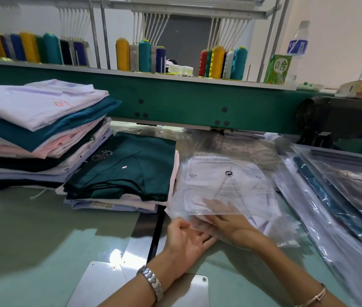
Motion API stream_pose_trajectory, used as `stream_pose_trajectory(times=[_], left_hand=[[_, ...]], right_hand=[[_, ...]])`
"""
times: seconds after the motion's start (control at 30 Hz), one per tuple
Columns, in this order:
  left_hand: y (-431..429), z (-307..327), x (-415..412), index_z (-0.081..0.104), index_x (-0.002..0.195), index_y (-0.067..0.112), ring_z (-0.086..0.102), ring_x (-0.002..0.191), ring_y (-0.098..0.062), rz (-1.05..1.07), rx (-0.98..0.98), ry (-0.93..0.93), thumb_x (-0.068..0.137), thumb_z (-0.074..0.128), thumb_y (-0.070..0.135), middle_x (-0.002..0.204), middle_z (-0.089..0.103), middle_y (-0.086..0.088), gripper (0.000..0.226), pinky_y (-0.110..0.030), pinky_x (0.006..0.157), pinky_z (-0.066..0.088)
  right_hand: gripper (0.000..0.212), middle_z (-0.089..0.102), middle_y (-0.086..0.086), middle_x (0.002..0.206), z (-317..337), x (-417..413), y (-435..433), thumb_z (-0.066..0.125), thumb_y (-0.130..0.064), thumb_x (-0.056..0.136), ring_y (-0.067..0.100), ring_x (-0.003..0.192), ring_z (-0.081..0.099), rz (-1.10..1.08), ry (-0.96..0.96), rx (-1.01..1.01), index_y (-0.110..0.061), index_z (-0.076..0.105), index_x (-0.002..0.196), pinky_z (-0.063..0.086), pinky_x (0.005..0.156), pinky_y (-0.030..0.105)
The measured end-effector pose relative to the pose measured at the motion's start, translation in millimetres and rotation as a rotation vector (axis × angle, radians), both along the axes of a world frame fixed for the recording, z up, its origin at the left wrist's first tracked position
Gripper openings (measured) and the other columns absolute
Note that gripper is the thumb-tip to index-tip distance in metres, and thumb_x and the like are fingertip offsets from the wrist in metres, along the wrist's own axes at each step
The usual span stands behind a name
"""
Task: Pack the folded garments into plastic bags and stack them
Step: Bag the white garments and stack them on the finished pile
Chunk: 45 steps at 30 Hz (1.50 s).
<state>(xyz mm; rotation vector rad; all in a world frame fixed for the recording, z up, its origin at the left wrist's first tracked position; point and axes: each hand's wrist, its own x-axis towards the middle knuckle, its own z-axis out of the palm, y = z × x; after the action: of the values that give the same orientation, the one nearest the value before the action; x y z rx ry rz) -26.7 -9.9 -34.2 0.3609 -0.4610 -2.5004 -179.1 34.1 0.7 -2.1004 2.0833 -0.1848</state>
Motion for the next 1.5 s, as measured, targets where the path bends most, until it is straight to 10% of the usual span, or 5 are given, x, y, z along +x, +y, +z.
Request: stream_pose_trajectory(times=[0.6, 0.8, 1.0, 1.27, 1.5], left_hand=[[8.3, 15.1, 4.9, 0.052, 0.134, 0.006, 0.060, 0.117, -0.029, -0.147, -0.200, -0.115, 0.086, 0.032, 0.021, 0.136, 0.057, -0.017, 0.054, -0.045, 0.095, 0.050], [-3.1, 20.3, 29.0, 0.053, 0.130, 0.002, 0.068, 0.105, -0.032, -0.030, -0.395, -0.448, 0.090, 0.053, 0.020, 0.116, 0.070, -0.017, 0.044, -0.038, 0.081, 0.060], [-1.5, 21.9, 66.8, 0.050, 0.119, 0.011, 0.074, 0.085, -0.032, 0.171, -0.601, -0.749, 0.072, 0.074, 0.054, 0.099, 0.075, -0.007, 0.068, -0.033, 0.061, 0.060], [-10.7, 17.9, 73.6, 0.044, 0.116, 0.015, 0.067, 0.052, -0.025, 0.323, -0.715, -0.857, 0.094, 0.055, 0.004, 0.080, 0.074, -0.010, 0.027, -0.019, 0.035, 0.036], [-16.3, 12.3, 76.7, 0.044, 0.114, 0.027, 0.044, 0.035, -0.016, 0.339, -0.824, -0.905, 0.087, 0.052, -0.002, 0.069, 0.070, -0.009, 0.040, -0.016, 0.036, 0.032]], right_hand=[[0.044, 0.051, -0.025, 0.133, 7.7, -3.1, -6.4, 0.045, -0.024, 0.102, -0.015, 0.115, 0.049, 0.071, -0.531, -0.041, -0.052, 0.042, 0.136, 0.034, 0.101, 0.013], [0.046, 0.022, -0.058, 0.130, 17.4, -2.6, -0.6, 0.034, -0.076, 0.088, -0.032, 0.126, 0.009, 0.167, -0.157, -0.100, -0.066, 0.031, 0.132, 0.005, 0.117, 0.030], [0.039, 0.034, -0.004, 0.154, 20.8, 11.6, 23.6, 0.037, -0.034, 0.103, 0.014, 0.140, 0.031, 0.099, 0.004, -0.132, -0.024, 0.046, 0.140, 0.028, 0.112, 0.029], [0.027, 0.071, -0.007, 0.080, 68.0, 35.1, 29.4, 0.051, -0.026, 0.098, 0.005, 0.064, 0.067, 0.064, -0.425, -0.386, -0.024, 0.062, 0.123, 0.054, 0.068, 0.026], [0.053, 0.024, 0.008, 0.157, 33.9, -65.2, -33.1, 0.017, -0.053, 0.101, 0.039, 0.144, 0.016, -0.491, 0.187, -0.068, -0.036, 0.022, 0.151, 0.010, 0.114, 0.058]])
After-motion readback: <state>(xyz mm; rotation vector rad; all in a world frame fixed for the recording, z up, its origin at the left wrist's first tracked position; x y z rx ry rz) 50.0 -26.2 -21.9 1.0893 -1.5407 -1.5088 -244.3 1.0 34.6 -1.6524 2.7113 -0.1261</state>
